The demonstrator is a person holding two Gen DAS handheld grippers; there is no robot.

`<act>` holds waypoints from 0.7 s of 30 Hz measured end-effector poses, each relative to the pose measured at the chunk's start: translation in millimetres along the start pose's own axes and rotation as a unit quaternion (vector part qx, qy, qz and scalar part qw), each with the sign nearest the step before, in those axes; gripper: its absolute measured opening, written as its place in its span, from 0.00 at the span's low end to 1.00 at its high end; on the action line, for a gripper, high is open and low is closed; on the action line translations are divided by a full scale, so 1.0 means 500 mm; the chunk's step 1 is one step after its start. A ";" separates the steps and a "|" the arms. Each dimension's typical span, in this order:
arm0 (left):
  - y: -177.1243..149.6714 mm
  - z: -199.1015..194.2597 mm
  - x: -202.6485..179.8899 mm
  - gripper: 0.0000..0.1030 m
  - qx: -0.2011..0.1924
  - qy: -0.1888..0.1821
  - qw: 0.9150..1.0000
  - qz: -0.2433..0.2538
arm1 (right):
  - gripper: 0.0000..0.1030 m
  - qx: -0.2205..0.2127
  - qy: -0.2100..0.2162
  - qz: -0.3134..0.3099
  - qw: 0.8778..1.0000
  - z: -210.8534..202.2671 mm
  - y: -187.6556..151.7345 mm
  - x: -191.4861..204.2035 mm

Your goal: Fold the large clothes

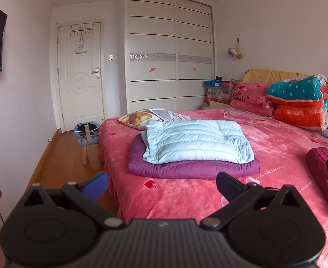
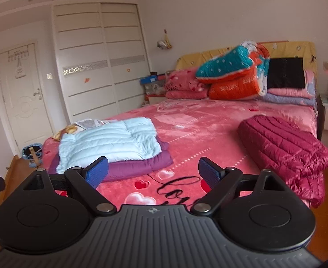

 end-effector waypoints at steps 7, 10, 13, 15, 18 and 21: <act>-0.023 -0.011 0.033 0.99 0.004 0.008 1.000 -0.010 | 1.00 0.010 0.013 -0.010 1.000 -0.013 -0.007 0.046; -0.032 -0.017 0.046 0.99 0.005 0.011 1.000 -0.013 | 1.00 0.016 0.017 -0.016 1.000 -0.021 -0.020 0.065; -0.041 -0.020 0.056 0.99 0.007 0.015 1.000 -0.014 | 1.00 0.020 0.020 -0.022 0.999 -0.018 -0.028 0.069; -0.047 -0.022 0.059 0.99 0.009 0.013 1.000 -0.016 | 1.00 0.020 0.021 -0.027 0.999 -0.014 -0.023 0.060; -0.055 -0.026 0.059 0.99 0.010 0.010 1.000 -0.015 | 1.00 0.021 0.024 -0.033 0.999 -0.010 -0.019 0.049; -0.062 -0.027 0.057 0.99 0.013 0.006 1.000 -0.015 | 1.00 0.021 0.027 -0.037 0.999 -0.016 -0.022 0.045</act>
Point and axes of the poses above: each gripper's, at about its wrist camera, not at the fingertips, and z roughly the way its jaws point, x to its left, y to its top, the point moved 10 cm from there along z, roughly the way its jaws point, and after that the axes turned 13 degrees about y, right-handed, at the moved point
